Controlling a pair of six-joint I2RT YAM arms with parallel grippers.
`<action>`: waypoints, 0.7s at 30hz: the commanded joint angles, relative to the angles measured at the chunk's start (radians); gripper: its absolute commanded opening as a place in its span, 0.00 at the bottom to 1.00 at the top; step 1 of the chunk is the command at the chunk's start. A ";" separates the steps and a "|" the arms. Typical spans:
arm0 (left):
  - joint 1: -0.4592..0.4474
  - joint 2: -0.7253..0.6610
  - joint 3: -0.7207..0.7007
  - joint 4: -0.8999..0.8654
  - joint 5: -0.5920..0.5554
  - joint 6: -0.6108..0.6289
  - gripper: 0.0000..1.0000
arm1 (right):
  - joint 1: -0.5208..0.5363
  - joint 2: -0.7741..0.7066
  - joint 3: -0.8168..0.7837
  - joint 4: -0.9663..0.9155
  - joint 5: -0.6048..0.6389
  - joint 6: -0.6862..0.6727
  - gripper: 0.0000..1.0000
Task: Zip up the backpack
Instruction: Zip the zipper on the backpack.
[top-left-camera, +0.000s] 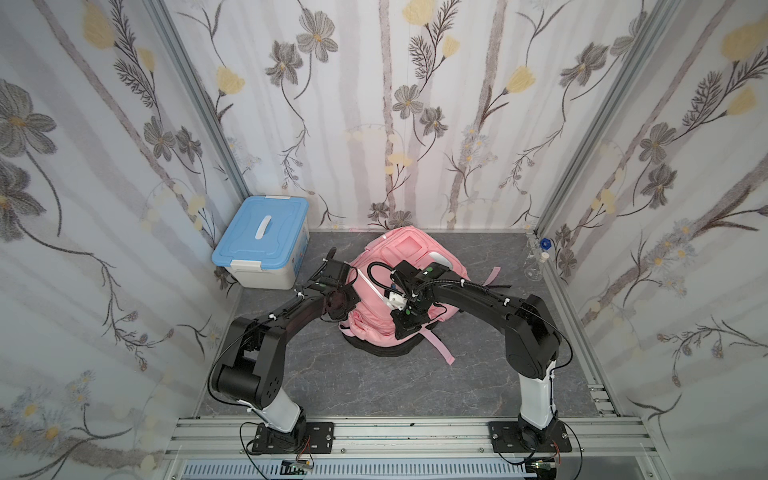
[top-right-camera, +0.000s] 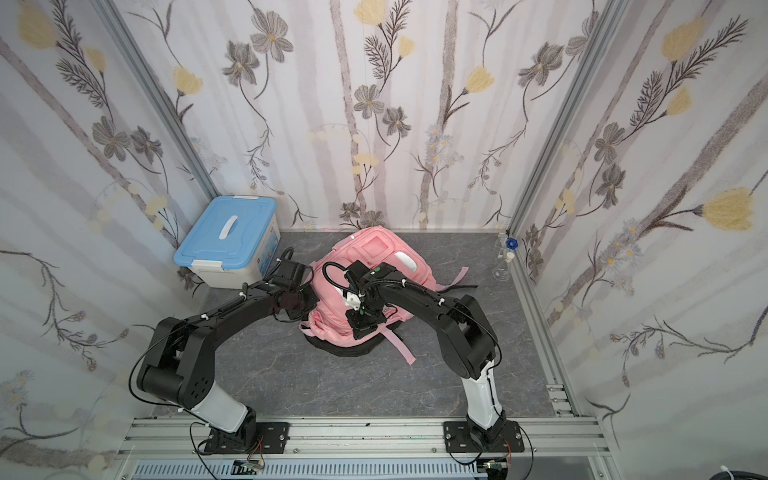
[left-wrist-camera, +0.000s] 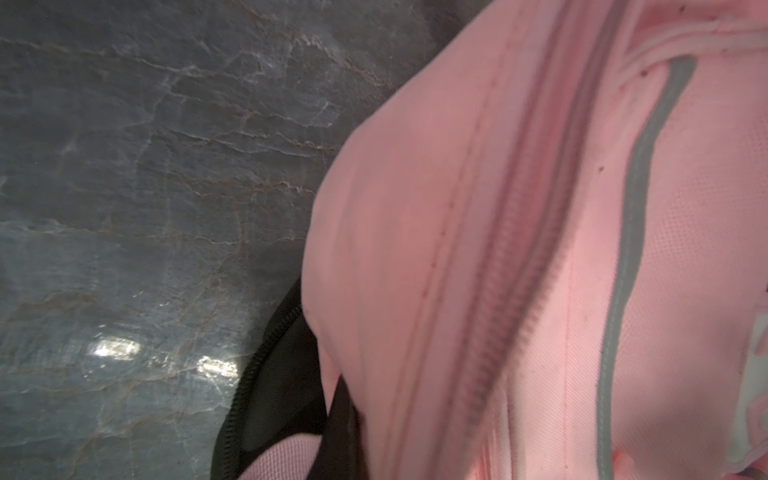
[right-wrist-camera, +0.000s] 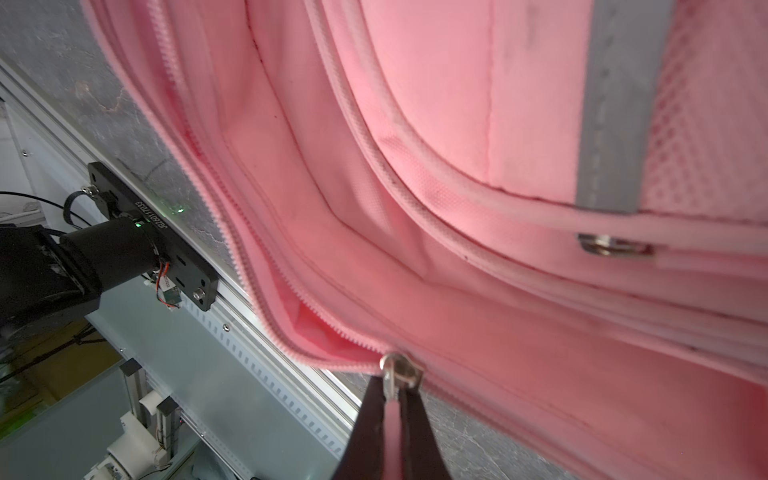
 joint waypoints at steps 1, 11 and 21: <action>-0.004 -0.009 -0.003 0.034 -0.014 -0.025 0.00 | 0.007 0.011 0.008 0.053 -0.096 0.026 0.00; -0.004 -0.010 -0.013 0.044 -0.010 -0.031 0.00 | 0.013 0.034 0.040 0.088 -0.129 0.075 0.00; -0.010 -0.009 -0.016 0.047 -0.010 -0.033 0.00 | 0.024 0.068 0.103 0.090 -0.179 0.104 0.00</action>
